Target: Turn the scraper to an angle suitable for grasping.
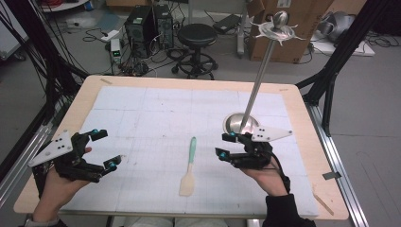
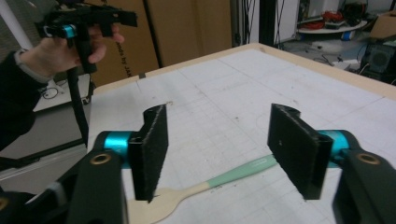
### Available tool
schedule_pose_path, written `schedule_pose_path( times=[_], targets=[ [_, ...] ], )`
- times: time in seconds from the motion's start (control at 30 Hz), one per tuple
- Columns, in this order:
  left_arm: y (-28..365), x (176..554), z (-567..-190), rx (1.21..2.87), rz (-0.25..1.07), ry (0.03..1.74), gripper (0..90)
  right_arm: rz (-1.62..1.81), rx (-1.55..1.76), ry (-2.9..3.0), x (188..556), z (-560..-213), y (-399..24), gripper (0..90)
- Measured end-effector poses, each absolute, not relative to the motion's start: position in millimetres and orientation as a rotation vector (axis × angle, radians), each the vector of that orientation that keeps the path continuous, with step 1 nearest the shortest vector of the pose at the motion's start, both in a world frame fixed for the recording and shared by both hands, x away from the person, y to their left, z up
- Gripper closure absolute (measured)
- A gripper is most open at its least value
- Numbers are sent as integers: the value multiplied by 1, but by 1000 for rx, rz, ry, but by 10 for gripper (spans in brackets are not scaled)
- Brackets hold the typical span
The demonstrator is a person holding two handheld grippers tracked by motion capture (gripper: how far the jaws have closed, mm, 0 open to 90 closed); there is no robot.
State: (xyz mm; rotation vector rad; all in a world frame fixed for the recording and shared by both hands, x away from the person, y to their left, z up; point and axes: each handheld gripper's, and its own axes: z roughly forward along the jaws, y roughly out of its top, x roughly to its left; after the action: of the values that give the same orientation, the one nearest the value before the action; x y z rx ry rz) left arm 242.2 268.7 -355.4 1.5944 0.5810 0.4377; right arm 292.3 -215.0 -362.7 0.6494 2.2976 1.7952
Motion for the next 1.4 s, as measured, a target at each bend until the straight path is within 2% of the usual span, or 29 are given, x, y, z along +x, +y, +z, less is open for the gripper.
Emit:
schedule_pose_path(
  times=[0.03, 0.23, 0.3, 0.43, 1.0, 1.4],
  targets=[
    [270, 241, -357, 1597, 442, 585, 17, 1787, 639, 2304, 293, -364, -211, 445],
    [270, 237, -361, 1612, 449, 594, 17, 1715, 576, 2314, 292, -372, -186, 758],
    [269, 236, -362, 1620, 448, 596, 17, 1701, 562, 2326, 294, -376, -181, 821],
    [268, 233, -365, 1632, 446, 605, 17, 1619, 576, 2336, 298, -385, -170, 894],
    [274, 227, -370, 1640, 467, 628, 17, 1338, 497, 2612, 313, -434, -104, 899],
    [276, 227, -374, 1648, 468, 645, 17, 1263, 542, 2707, 317, -450, -90, 898]
  ],
)
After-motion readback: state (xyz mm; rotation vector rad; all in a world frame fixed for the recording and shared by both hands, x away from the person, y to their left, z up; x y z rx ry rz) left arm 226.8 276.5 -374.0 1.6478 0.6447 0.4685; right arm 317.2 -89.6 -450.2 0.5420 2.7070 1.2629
